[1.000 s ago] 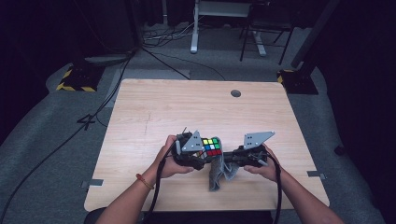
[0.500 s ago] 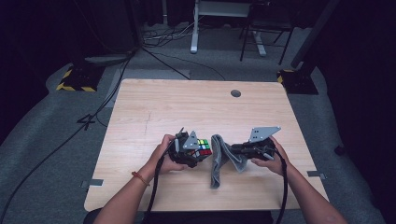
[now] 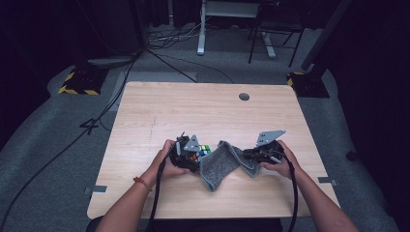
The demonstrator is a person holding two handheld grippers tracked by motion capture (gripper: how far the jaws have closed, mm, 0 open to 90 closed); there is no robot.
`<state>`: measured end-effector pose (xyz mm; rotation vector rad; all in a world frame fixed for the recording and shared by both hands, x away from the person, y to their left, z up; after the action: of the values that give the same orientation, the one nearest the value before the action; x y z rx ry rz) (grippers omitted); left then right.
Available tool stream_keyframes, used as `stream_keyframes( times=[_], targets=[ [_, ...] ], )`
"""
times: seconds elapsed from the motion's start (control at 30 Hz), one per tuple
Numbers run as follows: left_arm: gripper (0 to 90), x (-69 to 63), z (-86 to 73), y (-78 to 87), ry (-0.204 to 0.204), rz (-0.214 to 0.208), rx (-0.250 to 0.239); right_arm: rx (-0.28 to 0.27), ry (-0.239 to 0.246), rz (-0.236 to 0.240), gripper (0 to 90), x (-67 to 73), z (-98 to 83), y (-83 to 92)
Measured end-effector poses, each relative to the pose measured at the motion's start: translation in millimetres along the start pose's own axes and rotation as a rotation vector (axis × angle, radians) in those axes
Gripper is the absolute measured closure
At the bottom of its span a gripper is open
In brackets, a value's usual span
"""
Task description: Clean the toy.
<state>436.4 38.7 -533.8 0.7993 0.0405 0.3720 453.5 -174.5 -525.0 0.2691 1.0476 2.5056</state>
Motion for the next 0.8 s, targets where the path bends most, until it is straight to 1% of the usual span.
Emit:
stream_keyframes(
  times=[0.03,0.1,0.17,0.27,0.3,0.33,0.37,0.43,0.53,0.6,0.7,0.77,0.8],
  targets=[
    [33.4,0.7,-0.9,0.0,0.006,-0.005,-0.004,0.012,0.0,-0.008,82.4,-1.4,-2.0,-0.9],
    [33.2,3.2,-5.4,0.9,0.033,-0.02,-0.007,0.04,-0.003,-0.028,82.4,-5.9,-6.1,-2.1],
    [32.6,7.1,-9.4,1.9,0.054,-0.008,-0.007,0.048,-0.015,-0.04,82.4,-12.0,-9.9,-1.2],
    [31.0,11.0,-19.5,0.2,0.076,-0.014,0.023,0.073,-0.013,-0.07,82.3,-19.6,-15.6,-0.3],
    [30.8,10.8,-23.2,-1.7,0.081,-0.021,0.039,0.069,-0.02,-0.069,82.2,-21.3,-16.4,-0.2],
    [30.8,9.9,-27.3,-4.6,0.077,-0.03,0.062,0.067,-0.025,-0.063,82.1,-21.7,-16.9,-0.1],
    [30.8,9.9,-28.9,-5.8,0.072,-0.027,0.07,0.071,-0.023,-0.068,82.1,-21.9,-17.1,-0.1],
    [30.6,9.3,-28.9,-7.2,0.069,-0.025,0.071,0.076,-0.016,-0.073,82.0,-21.4,-16.8,-0.2],
    [32.3,9.4,-29.3,-6.3,0.065,-0.034,0.071,0.082,-0.014,-0.075,82.1,-22.2,-18.2,-0.7],
    [32.9,12.4,-31.8,-3.7,0.072,-0.023,0.083,0.094,-0.015,-0.083,82.2,-25.6,-21.4,0.2],
    [33.0,18.7,-38.5,1.5,0.101,-0.015,0.08,0.106,-0.031,-0.106,82.4,-35.1,-28.5,3.9],
    [33.0,22.7,-44.3,6.7,0.114,-0.004,0.081,0.103,-0.045,-0.111,82.4,-39.8,-31.0,6.2],
    [33.0,23.9,-47.1,9.3,0.122,-0.002,0.081,0.109,-0.045,-0.121,82.4,-42.2,-32.5,7.6]
  ],
)
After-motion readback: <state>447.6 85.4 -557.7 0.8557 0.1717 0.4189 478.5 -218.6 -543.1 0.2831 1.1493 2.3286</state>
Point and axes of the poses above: each handheld gripper's, and its own axes: y roughly backward along the jaws, z roughly out of its top, x roughly to its left, the point moved 9 cm from there along -y, roughly forward along the jaws, and after that the axes turned 4 degrees about -y, right-handed, at the moved point
